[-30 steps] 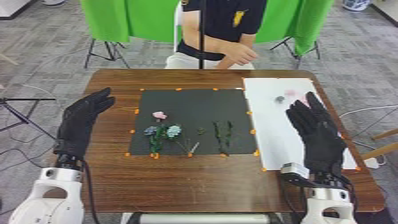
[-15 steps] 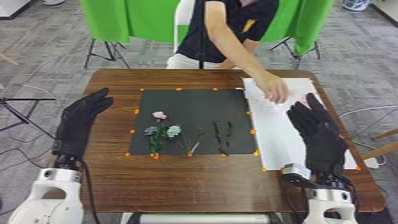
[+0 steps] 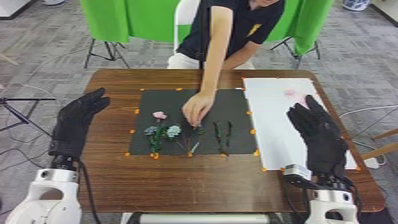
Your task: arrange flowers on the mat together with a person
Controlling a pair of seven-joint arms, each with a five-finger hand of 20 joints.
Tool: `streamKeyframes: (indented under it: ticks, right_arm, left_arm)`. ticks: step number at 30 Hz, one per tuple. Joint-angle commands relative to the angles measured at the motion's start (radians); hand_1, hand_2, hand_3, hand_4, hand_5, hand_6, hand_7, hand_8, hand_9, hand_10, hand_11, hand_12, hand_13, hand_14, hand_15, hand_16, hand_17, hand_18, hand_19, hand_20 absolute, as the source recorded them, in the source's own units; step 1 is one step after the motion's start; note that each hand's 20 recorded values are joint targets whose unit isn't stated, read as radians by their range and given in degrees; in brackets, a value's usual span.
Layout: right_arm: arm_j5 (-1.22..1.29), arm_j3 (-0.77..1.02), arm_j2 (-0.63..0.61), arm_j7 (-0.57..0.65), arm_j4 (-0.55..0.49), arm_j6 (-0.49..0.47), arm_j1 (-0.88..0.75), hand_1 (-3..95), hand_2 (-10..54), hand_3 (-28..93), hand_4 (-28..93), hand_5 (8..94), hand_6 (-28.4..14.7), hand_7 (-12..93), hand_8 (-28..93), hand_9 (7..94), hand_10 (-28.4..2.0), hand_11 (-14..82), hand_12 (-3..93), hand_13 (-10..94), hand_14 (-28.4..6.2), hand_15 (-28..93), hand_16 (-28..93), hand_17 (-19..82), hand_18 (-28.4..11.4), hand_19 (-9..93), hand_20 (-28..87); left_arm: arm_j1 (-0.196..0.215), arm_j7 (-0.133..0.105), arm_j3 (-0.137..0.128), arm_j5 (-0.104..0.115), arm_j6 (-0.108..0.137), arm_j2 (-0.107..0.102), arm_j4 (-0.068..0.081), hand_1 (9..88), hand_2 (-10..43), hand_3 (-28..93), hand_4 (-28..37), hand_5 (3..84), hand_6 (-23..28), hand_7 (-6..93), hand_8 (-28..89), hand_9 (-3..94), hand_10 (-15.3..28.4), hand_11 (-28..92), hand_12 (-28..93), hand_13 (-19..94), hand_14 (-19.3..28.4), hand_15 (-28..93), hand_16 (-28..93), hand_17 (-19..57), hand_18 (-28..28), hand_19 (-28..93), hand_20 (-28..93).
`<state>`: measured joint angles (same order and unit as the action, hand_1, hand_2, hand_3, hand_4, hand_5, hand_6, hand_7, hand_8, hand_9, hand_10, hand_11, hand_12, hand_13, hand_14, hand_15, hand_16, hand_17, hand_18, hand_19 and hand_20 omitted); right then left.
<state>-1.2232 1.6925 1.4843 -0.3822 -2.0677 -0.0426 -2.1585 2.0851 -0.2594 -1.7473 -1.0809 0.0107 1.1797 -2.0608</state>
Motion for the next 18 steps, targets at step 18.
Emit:
streamKeyframes:
  ticks: [18]
  right_arm:
    - [-0.023,0.003,-0.001,0.006,-0.008,-0.005,-0.014,9.8,-0.3,85,-18,40.4,-0.7,12,-10,42.6,-14.6,4.7,11.7,34,-12.9,10,15,21,-10.8,2,30]
  left_arm:
    - [0.011,0.018,-0.018,0.012,0.009,0.014,0.001,22.4,3.0,63,-25.9,45.6,4.3,12.9,-5,44.1,13.6,17,14,33,16.2,9,5,2.3,10.3,3,13]
